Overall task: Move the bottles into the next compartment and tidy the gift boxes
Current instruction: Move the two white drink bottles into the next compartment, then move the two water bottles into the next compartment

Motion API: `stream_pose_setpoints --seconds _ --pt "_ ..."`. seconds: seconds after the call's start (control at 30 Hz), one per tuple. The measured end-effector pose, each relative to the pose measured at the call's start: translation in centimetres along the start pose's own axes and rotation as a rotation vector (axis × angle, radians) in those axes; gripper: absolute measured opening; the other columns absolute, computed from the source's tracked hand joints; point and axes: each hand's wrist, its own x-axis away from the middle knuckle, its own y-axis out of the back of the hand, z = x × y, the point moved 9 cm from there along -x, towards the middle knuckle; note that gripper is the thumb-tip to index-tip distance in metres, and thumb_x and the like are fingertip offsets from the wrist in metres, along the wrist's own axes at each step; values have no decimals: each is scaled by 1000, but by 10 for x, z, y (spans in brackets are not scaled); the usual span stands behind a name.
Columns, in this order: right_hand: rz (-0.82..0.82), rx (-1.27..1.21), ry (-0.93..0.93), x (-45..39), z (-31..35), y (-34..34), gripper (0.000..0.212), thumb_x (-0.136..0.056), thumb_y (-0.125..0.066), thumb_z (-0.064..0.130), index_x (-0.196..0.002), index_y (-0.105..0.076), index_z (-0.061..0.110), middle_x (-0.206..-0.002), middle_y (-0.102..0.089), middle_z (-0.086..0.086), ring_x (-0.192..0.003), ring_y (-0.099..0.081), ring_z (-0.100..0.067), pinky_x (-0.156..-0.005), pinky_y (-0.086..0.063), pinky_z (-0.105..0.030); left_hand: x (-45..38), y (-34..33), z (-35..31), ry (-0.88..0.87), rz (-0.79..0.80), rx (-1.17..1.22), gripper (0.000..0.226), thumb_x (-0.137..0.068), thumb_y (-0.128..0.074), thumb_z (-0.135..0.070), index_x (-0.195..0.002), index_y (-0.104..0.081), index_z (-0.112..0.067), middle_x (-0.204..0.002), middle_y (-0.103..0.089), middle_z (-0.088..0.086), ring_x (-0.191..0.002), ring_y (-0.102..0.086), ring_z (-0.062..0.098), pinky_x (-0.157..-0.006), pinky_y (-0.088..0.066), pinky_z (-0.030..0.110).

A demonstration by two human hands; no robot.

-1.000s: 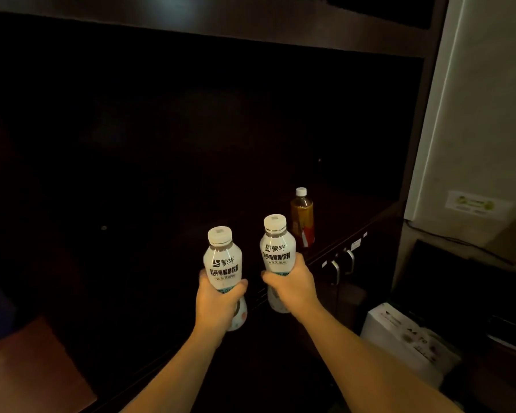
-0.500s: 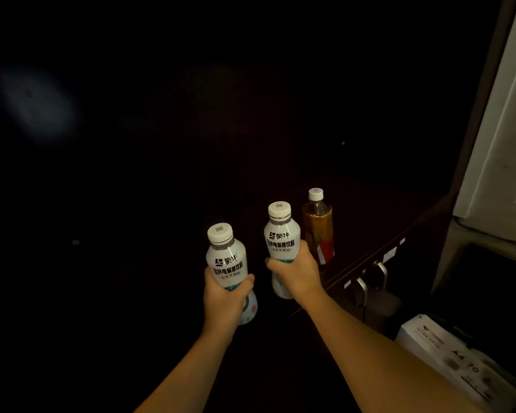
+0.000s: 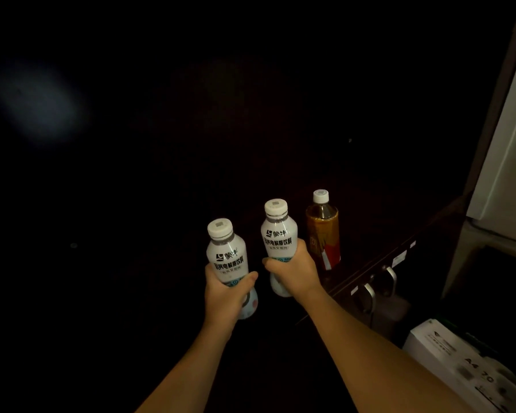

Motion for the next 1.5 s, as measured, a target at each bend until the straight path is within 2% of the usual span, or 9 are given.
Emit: stream_pose_setpoints --seconds 0.2,0.37,0.43,0.53,0.67,0.83,1.13,1.33,1.5 --pt "16 52 -26 19 -3 11 60 -63 -88 25 -113 -55 20 -104 -68 -1 -93 -68 -15 -72 -56 -28 9 10 0 60 108 -27 94 -61 -87 -19 -138 -33 -24 -124 -55 -5 -103 -57 7 -79 -49 24" --pt "-89 221 -102 62 3 29 84 -80 -74 35 -148 -32 8 -141 -49 -12 -124 -53 -27 -95 -46 -35 37 44 -6 99 63 -229 85 -76 -75 -39 -145 -28 -20 -142 -43 4 -125 -46 20 -93 -43 31" --pt "-112 282 -104 84 16 29 70 -84 -68 36 -142 -42 6 -134 -55 -13 -114 -57 -26 -88 -47 -33 51 61 -16 85 56 -350 71 -82 -66 -47 -141 -36 -22 -139 -45 2 -121 -48 18 -91 -43 30" --pt "-135 334 -51 123 46 20 21 -85 -62 33 -93 -66 14 -94 -67 -8 -83 -63 -24 -66 -49 -36 77 89 -39 -49 90 -535 42 -89 -53 -49 -122 -56 -22 -120 -58 -1 -102 -56 10 -81 -42 22" --pt "-101 434 2 181 85 -18 25 -89 -59 33 -90 -70 10 -84 -68 -9 -75 -61 -22 -63 -47 -34 121 143 -72 -216 93 -641 23 -94 -49 -39 -99 -66 -23 -91 -62 -8 -74 -56 3 -66 -45 21" --pt "31 489 39 262 123 -101 28 -90 -57 33 -72 -67 14 -61 -63 -4 -60 -59 -20 -55 -44 -32 175 257 -82 -219 116 -649 21 -95 -47 -36 -96 -65 -25 -93 -63 -9 -71 -58 6 -57 -42 22" --pt "233 441 214 411 177 -290 22 -84 -58 34 -70 -67 19 -59 -63 2 -58 -59 -18 -53 -43 -30 272 534 -91 -134 -225 -857 26 -92 -49 -32 -73 -58 -16 -75 -63 2 -73 -58 24 -61 -36 33" --pt "383 466 283 474 196 -397 20 -83 -59 37 -78 -70 22 -75 -67 3 -73 -59 -20 -60 -43 -29 332 685 -86 41 -419 -945 25 -93 -48 -31 -84 -65 -14 -83 -66 1 -77 -58 21 -67 -43 35" --pt "496 461 325 501 204 -472 19 -82 -61 37 -84 -72 22 -87 -71 1 -81 -59 -19 -69 -43 -29 359 769 -81 146 -581 -930 24 -92 -46 -34 -83 -63 -19 -80 -63 -4 -70 -55 10 -54 -37 28"
